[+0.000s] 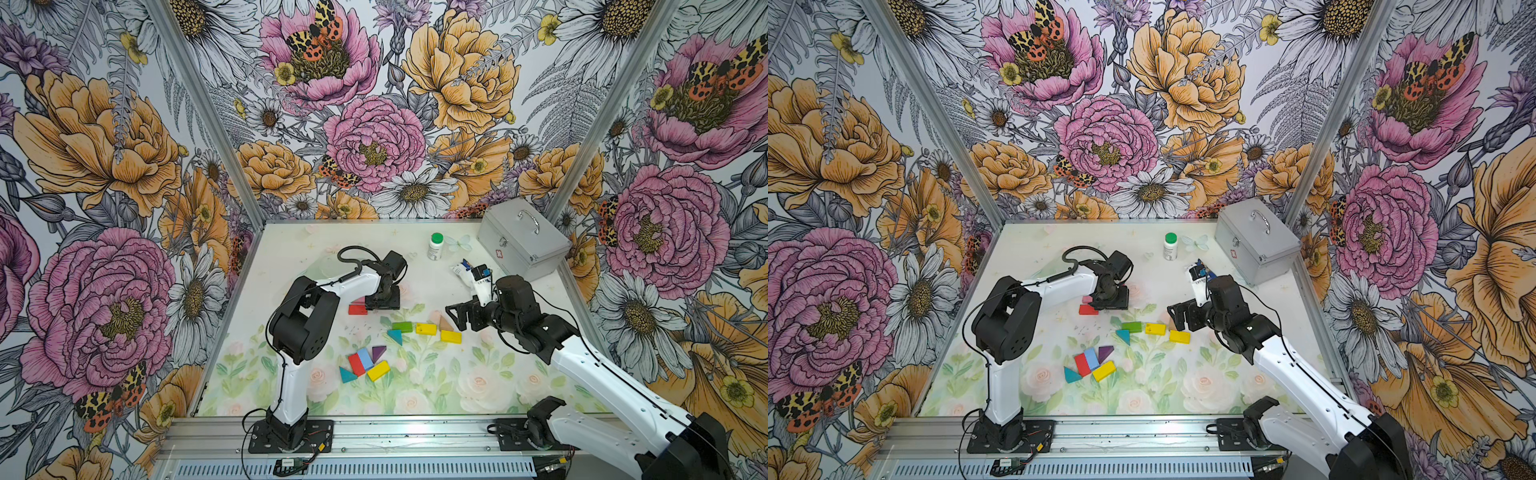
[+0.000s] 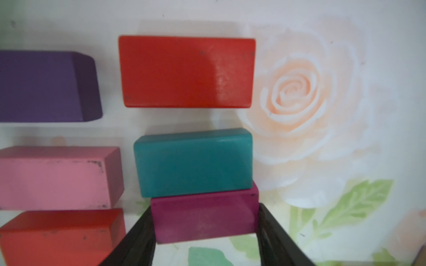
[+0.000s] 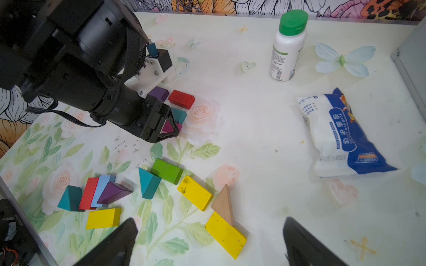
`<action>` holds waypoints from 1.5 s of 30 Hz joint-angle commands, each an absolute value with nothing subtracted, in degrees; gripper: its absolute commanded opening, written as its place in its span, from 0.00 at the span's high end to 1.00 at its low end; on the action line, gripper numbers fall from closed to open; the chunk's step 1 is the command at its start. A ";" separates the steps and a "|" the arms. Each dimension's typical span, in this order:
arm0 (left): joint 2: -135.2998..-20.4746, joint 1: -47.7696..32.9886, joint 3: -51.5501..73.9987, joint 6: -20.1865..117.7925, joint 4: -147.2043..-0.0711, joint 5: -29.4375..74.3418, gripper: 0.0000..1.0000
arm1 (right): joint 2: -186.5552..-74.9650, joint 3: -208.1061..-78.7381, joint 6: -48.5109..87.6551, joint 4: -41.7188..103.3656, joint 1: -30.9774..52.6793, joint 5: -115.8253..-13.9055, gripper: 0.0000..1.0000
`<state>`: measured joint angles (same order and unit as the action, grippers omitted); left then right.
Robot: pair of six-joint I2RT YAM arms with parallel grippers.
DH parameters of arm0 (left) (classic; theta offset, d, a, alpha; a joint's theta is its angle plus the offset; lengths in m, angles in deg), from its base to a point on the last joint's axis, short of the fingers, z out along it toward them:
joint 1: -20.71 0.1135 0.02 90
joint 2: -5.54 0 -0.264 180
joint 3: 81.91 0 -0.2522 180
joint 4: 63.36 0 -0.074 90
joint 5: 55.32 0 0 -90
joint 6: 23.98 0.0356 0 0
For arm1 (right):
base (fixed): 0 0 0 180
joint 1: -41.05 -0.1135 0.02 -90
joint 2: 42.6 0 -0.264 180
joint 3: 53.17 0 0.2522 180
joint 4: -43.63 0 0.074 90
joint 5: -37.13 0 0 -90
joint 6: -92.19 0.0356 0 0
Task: Assemble a piece of candy with building blocks
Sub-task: Assemble the building block at the center of the board.
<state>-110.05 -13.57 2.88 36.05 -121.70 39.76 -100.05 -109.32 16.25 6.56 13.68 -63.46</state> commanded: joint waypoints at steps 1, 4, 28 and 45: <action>-112.85 -12.53 2.58 36.96 -121.86 40.74 0.46 | -99.85 -111.21 16.32 7.62 14.07 -63.03 0.00; -111.58 -12.64 2.49 37.14 -121.90 40.42 0.40 | -99.72 -111.27 16.38 7.60 14.07 -63.07 0.00; -74.06 -7.50 26.71 38.06 -123.64 29.67 0.17 | -112.27 -118.45 19.43 8.91 5.60 -69.74 0.00; -83.12 -1.71 31.02 40.62 -111.75 22.89 0.36 | -130.30 -124.59 25.88 18.70 1.15 -72.39 0.01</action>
